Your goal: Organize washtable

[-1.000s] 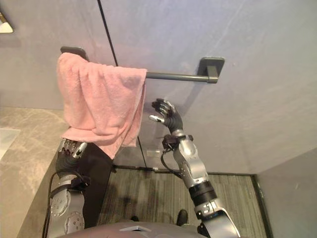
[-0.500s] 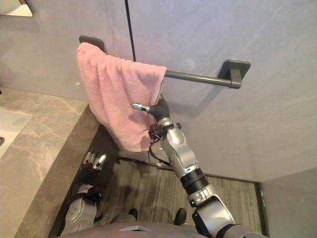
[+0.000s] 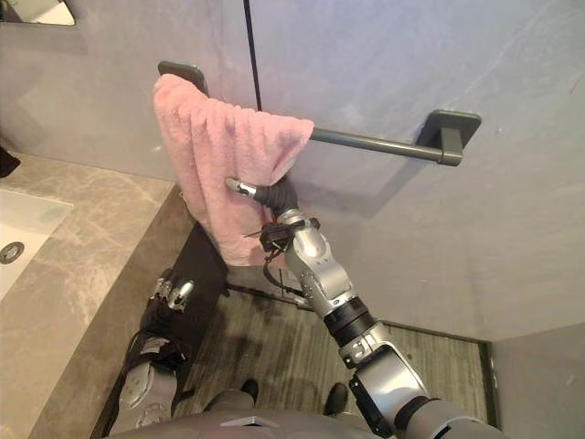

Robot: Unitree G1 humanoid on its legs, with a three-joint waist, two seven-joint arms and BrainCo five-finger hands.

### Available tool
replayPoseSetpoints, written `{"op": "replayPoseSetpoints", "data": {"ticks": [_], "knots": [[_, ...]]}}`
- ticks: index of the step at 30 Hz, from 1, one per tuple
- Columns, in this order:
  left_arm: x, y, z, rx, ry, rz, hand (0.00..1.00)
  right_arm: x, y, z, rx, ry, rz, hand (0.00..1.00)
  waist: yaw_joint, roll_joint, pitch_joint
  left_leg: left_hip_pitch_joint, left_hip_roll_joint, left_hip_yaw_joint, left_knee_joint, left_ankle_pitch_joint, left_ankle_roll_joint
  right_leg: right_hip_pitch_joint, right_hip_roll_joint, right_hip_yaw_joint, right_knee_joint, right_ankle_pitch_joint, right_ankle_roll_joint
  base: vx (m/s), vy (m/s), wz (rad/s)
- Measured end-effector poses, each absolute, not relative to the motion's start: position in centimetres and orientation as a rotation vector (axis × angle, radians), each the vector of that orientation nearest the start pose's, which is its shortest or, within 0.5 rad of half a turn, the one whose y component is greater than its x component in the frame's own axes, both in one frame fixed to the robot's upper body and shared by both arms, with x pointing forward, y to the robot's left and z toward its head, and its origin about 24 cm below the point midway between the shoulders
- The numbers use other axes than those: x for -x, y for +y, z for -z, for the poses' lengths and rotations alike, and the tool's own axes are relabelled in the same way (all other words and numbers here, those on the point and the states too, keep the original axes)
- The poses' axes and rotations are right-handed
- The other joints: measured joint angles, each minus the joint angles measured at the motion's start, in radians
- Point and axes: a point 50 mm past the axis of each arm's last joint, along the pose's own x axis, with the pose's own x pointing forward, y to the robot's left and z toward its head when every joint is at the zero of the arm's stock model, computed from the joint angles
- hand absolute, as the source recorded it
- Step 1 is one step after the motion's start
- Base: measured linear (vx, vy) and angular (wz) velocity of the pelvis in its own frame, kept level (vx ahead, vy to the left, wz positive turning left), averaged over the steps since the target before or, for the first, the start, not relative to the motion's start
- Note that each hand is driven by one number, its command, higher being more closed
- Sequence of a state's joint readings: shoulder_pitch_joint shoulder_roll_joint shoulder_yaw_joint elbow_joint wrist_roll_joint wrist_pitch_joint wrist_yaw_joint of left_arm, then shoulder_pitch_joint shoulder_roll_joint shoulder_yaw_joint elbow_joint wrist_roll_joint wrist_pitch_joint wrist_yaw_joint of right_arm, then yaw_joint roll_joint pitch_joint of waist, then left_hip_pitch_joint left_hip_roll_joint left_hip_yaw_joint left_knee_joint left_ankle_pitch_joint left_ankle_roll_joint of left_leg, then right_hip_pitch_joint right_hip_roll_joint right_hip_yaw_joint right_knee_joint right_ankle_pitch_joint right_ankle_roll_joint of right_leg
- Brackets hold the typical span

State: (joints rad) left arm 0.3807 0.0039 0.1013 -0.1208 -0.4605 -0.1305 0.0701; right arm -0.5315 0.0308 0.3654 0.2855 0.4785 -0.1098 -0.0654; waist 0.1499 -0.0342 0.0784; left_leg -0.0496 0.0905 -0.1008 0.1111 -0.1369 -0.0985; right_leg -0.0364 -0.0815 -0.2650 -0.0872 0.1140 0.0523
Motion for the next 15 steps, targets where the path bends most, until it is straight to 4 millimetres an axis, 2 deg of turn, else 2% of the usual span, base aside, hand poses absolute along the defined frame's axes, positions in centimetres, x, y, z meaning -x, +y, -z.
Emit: {"op": "replayPoseSetpoints", "data": {"ticks": [7,13,15], "knots": [[-17.7,22.7,-4.7,0.348,-0.147,-0.412,0.0,-31.5,-5.3,-11.7,-0.369,-0.213,-0.35,1.0,-0.003,0.002,0.012,0.017,0.001,0.028,0.0,-0.003,0.004,-0.001,0.002,0.029,0.003,0.0,0.0,-0.01,0.003,-0.11],[-18.4,23.9,-6.7,0.269,-0.236,-0.433,0.0,-30.9,-7.7,-11.6,-0.371,-0.254,-0.272,1.0,-0.011,0.003,0.028,0.028,0.001,0.058,0.003,-0.008,0.008,-0.008,0.0,0.059,0.009,0.001,0.001,-0.01,0.016,-0.15],[-18.7,24.2,-7.4,0.222,-0.264,-0.431,0.0,-30.9,-7.8,-11.6,-0.373,-0.257,-0.268,1.0,-0.028,0.003,0.028,0.029,0.001,0.065,0.003,-0.008,0.008,-0.011,0.0,0.063,0.009,0.003,0.002,0.0,0.003,-0.11]]}}
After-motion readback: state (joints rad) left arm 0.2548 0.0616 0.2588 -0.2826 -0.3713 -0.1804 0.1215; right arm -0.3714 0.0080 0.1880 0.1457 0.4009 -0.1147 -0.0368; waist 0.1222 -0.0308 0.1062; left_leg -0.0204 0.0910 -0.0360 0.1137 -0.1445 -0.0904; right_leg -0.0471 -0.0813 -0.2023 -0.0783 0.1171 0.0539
